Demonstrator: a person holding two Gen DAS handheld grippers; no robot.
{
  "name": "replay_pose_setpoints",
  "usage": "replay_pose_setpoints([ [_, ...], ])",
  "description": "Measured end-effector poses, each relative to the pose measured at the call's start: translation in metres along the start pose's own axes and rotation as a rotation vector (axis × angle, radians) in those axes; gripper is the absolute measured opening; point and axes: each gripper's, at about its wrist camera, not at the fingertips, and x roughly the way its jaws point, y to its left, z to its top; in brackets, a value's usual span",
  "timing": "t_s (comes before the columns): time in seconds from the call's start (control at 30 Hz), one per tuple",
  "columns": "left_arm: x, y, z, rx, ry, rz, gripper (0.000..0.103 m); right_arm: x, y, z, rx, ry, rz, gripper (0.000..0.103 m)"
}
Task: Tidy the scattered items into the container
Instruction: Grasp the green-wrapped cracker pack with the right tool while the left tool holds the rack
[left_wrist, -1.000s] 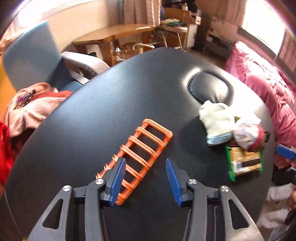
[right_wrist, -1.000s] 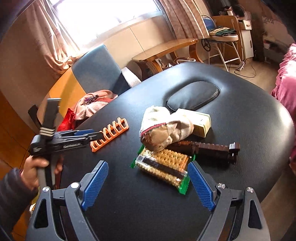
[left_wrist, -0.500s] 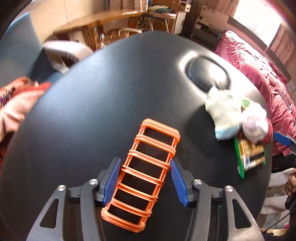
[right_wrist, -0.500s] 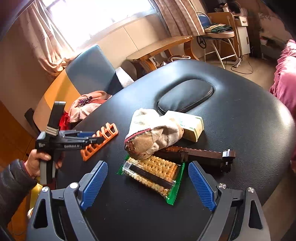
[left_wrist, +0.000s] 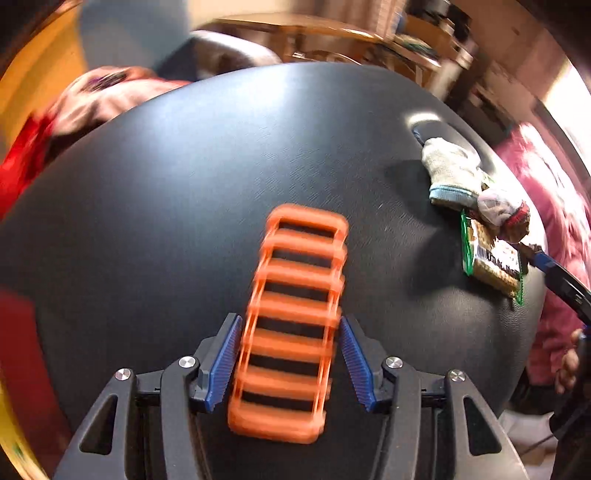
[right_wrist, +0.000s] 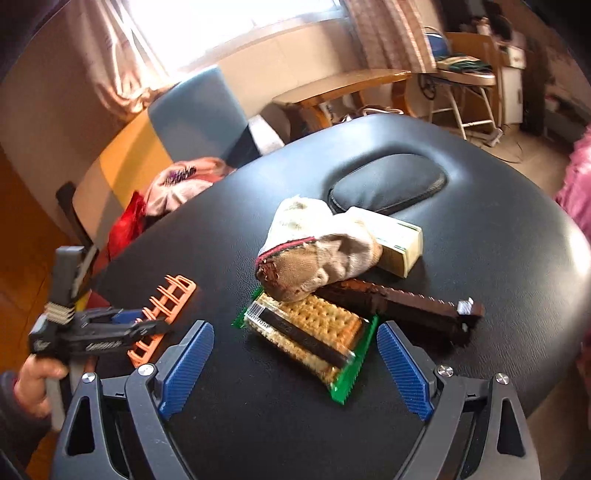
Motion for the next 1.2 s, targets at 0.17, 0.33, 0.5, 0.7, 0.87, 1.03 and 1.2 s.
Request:
replay_pose_setpoints([
  [0.17, -0.018, 0.011, -0.034, -0.069, -0.029, 0.013, 0.054, 0.021, 0.01, 0.003, -0.077, 0.05, -0.021, 0.096],
  [0.33, -0.028, 0.008, -0.06, -0.047, -0.042, 0.017, 0.054, 0.031, 0.029, -0.007, -0.124, 0.148, 0.097, 0.096],
  [0.5, -0.04, 0.017, -0.075, -0.08, -0.055, -0.014, 0.054, 0.018, 0.051, -0.03, -0.146, 0.184, 0.193, 0.093],
  [0.7, -0.047, 0.018, -0.081, -0.095, -0.096, -0.017, 0.055, 0.014, 0.046, -0.016, -0.172, 0.086, 0.032, 0.093],
  [0.87, -0.047, 0.015, -0.086, -0.093, -0.108, -0.027, 0.055, 0.038, 0.041, -0.005, -0.198, 0.129, -0.018, 0.093],
  [1.03, -0.049, 0.01, -0.093, -0.087, -0.122, -0.02, 0.055, 0.056, 0.045, -0.006, -0.257, 0.186, -0.013, 0.072],
  [1.2, -0.059, 0.013, -0.092, -0.103, -0.15, -0.03, 0.055, 0.042, 0.067, -0.037, -0.374, 0.207, 0.028, 0.069],
])
